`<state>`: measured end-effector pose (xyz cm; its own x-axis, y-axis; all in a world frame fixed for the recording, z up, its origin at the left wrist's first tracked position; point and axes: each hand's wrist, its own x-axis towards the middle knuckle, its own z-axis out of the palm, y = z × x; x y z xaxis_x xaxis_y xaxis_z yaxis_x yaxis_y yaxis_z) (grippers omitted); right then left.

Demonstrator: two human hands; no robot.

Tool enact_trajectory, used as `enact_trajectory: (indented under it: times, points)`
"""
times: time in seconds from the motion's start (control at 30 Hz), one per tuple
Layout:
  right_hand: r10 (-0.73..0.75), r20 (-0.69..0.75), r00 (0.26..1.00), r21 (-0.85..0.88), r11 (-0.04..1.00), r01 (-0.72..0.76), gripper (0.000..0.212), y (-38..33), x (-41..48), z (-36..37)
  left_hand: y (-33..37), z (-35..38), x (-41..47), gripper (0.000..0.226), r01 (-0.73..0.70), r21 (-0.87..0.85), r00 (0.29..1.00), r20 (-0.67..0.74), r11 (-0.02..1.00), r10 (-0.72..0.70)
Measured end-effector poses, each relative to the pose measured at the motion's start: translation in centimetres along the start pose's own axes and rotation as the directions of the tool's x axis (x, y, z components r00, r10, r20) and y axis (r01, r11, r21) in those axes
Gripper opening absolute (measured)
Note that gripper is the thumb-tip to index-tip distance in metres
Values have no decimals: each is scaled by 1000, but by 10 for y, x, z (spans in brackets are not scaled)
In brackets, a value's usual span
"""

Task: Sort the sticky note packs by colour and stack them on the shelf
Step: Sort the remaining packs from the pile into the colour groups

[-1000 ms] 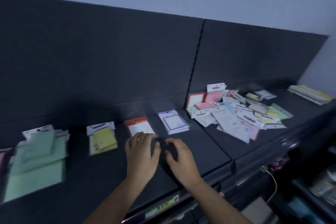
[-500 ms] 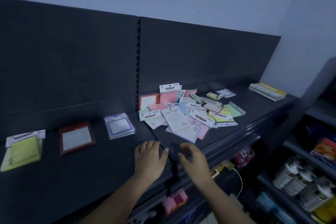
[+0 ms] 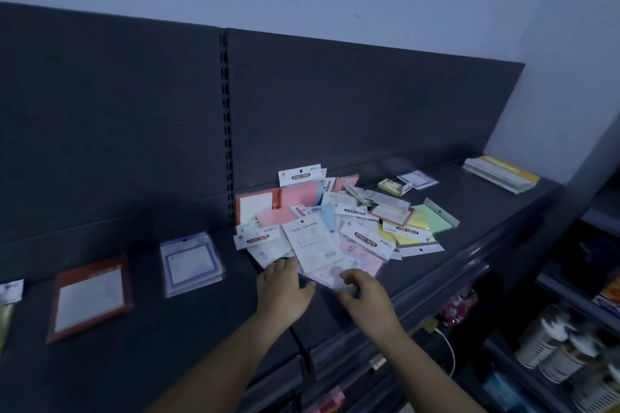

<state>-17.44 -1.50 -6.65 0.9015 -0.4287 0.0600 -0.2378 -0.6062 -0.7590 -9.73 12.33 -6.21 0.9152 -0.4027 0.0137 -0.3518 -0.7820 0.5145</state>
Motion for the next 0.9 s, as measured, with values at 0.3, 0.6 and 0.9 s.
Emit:
enact_trajectory:
  times: [0.3,0.6,0.9]
  points:
    - [36,-32,999,-82,996,-38,34,-4,80,-13,12,-2,82,46,-62,-27,982,-181,998,56]
    - [37,-90,995,-225,973,-57,28,3,127,-16,-18,-19,135,29,-25,302,962,-253,953,105]
    - [38,57,998,-284,959,-20,35,23,169,-34,-21,-18,172,35,123,246,992,-13,961,-124]
